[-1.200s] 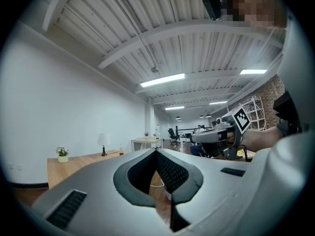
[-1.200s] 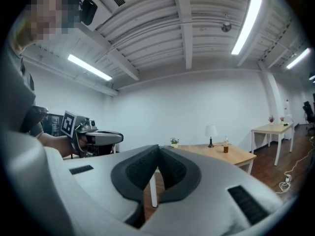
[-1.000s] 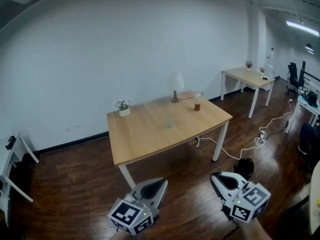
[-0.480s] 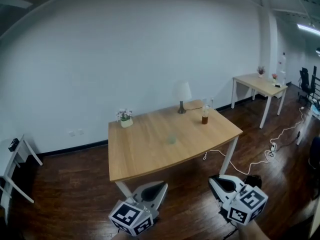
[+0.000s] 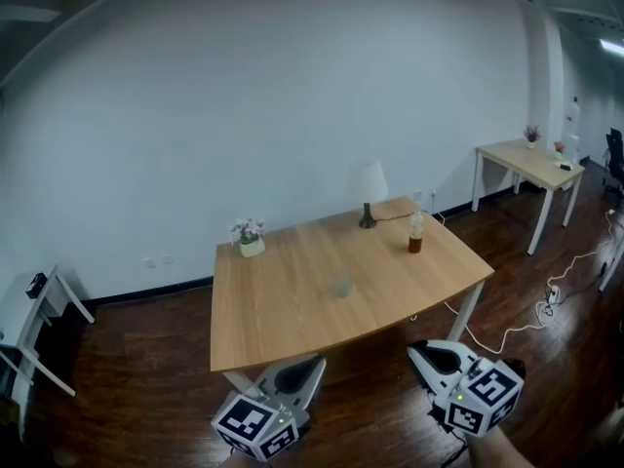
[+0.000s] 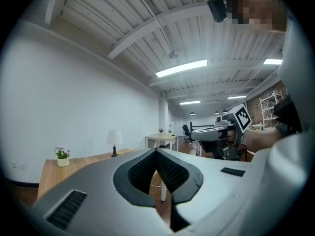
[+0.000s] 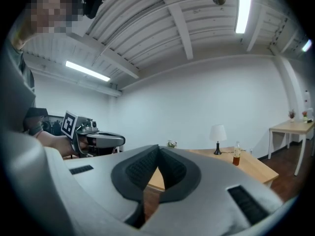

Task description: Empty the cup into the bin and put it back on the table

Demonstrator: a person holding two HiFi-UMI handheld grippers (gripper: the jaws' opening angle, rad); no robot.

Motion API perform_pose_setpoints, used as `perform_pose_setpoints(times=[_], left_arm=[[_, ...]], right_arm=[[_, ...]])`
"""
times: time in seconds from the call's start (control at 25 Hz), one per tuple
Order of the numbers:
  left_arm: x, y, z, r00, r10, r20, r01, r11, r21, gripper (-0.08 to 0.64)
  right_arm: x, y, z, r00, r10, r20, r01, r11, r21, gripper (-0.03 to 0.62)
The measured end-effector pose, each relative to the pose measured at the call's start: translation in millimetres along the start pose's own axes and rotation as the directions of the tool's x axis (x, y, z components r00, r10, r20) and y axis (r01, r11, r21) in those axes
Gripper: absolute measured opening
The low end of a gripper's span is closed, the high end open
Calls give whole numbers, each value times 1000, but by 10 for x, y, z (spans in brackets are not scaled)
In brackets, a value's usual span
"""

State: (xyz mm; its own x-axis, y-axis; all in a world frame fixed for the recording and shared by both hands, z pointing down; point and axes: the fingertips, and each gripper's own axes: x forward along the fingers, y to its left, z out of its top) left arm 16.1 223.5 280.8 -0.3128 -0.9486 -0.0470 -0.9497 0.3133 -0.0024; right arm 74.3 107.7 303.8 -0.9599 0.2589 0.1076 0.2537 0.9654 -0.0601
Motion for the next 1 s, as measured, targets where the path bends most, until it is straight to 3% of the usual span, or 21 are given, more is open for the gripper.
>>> perform_pose_setpoints(times=[0.64, 1.0], left_arm=[[968, 1611, -147, 999, 10, 30, -8, 999, -46, -9], [1447, 2063, -291, 1000, 19, -1, -19, 997, -77, -9]], right_arm=[[1507, -913, 149, 999, -29, -22, 29, 1000, -9, -2], [2117, -1348, 210, 998, -10, -61, 10, 1000, -7, 0]])
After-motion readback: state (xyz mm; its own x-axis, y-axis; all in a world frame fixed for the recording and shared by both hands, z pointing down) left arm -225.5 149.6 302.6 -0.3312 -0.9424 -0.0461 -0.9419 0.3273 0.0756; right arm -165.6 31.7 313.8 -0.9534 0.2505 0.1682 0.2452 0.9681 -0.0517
